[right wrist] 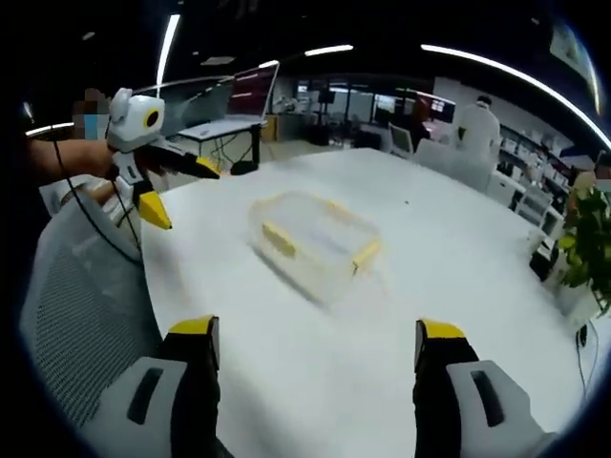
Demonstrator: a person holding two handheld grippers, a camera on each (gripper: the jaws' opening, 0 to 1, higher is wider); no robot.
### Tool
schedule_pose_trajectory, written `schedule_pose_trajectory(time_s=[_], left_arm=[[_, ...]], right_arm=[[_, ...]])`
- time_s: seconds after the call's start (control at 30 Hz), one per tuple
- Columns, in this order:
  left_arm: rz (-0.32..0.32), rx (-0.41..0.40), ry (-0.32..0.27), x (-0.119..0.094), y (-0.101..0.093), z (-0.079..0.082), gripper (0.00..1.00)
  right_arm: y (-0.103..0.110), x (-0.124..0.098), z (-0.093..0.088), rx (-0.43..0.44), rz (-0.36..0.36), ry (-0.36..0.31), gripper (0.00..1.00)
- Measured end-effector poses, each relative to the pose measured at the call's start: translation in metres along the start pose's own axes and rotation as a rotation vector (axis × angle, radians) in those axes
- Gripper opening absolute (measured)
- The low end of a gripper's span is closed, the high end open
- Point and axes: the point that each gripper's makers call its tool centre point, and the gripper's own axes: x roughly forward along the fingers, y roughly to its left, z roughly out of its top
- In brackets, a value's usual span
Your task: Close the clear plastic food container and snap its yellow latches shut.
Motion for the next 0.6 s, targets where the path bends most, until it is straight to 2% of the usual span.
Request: schedule_pose_trajectory(time_s=[0.4,0.6], left_arm=[[0.01,-0.015,-0.009,-0.016,-0.008,-0.005,0.98],[0.002,-0.013,-0.002,-0.019,-0.01,-0.009,0.99]], right_arm=[[0.004,-0.016,-0.014,0.011,-0.018,-0.012,0.96],[0.008,-0.019,-0.016,0.001,-0.007,-0.011,0.99]])
